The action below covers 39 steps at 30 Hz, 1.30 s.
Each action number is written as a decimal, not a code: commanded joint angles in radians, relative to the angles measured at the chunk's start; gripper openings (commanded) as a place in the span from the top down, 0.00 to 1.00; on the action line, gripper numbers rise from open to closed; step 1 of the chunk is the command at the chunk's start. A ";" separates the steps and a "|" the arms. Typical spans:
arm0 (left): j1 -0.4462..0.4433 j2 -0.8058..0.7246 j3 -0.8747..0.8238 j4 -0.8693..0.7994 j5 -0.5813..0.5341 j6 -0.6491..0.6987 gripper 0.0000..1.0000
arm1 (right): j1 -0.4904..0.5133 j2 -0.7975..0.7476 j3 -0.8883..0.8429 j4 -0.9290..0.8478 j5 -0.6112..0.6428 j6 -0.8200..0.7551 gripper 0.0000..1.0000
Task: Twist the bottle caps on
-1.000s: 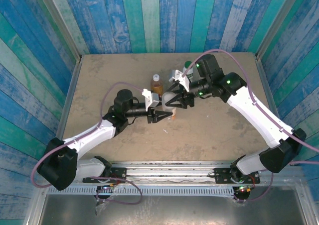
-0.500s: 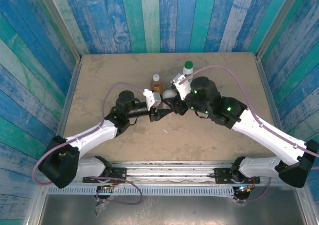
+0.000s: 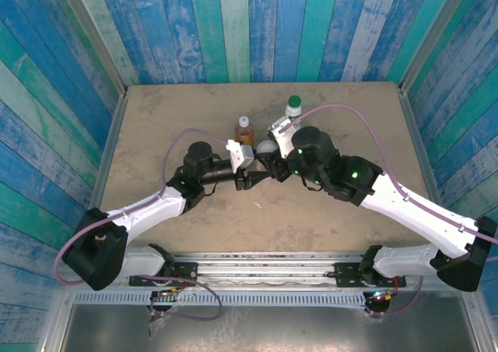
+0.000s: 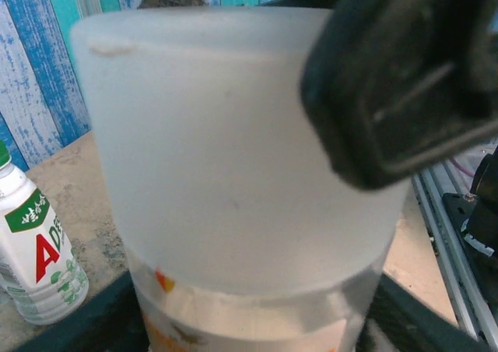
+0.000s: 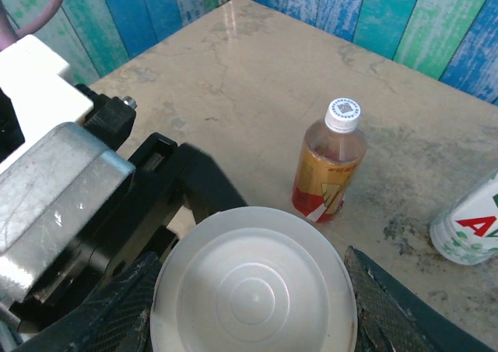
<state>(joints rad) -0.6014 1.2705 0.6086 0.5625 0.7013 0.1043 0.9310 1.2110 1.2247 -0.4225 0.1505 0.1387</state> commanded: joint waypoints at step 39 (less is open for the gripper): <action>-0.003 0.027 0.069 0.009 0.321 -0.113 0.42 | -0.280 -0.046 0.014 -0.027 -0.874 -0.367 0.19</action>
<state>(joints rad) -0.6022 1.2915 0.6521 0.5804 0.9516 0.0063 0.6743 1.1400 1.1870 -0.3611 -0.5545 -0.0986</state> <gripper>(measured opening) 0.594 0.806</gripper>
